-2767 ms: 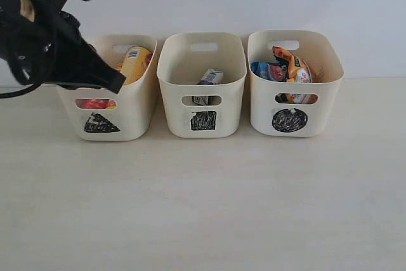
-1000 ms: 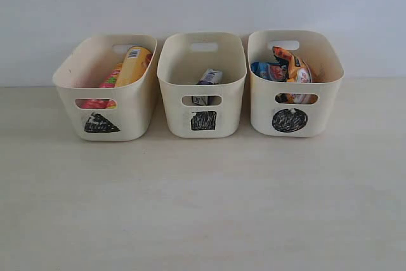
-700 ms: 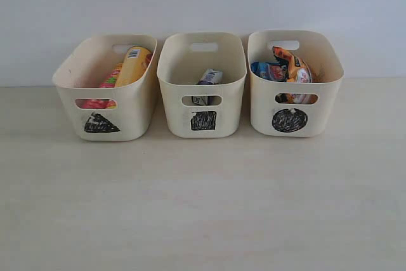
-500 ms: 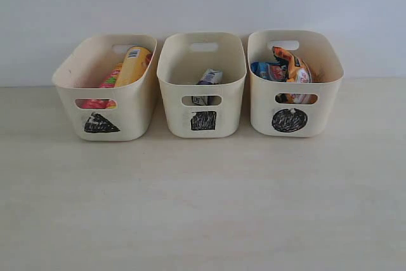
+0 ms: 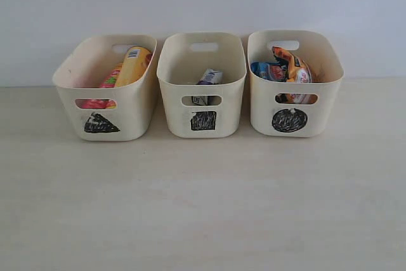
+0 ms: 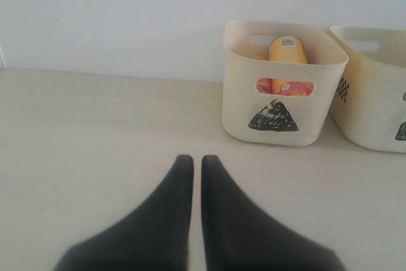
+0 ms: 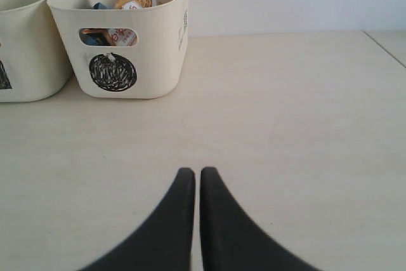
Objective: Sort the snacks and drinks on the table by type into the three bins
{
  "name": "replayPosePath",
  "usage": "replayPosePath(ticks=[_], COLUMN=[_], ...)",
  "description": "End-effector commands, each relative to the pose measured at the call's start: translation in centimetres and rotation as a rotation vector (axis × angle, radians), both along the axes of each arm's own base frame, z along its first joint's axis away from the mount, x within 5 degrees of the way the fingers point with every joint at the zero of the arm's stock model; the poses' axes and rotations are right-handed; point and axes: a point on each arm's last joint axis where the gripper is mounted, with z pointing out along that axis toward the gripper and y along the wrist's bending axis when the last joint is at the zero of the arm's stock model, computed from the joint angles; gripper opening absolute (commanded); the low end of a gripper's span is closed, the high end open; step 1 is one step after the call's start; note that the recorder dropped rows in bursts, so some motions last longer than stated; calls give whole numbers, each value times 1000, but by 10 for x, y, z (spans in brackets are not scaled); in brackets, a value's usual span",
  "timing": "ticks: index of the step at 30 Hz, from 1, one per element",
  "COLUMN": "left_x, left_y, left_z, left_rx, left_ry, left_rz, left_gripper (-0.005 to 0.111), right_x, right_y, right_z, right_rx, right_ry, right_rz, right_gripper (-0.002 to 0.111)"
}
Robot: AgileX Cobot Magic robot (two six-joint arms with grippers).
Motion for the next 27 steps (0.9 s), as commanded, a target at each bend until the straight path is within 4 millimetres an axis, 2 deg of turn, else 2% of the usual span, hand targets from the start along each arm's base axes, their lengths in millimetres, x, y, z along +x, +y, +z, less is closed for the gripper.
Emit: replayPosePath(ticks=[1,27], left_x=[-1,-1], left_y=[0,0], left_z=[-6,-7], left_rx=[-16,-22], left_ry=[58,62], left_rz=[1,3], left_gripper=[4,4], right_x=[0,0], right_y=[0,0], right_z=[-1,0], right_rx=[1,1], right_ry=[-5,-8], right_rz=[-3,-3], right_gripper=[0,0])
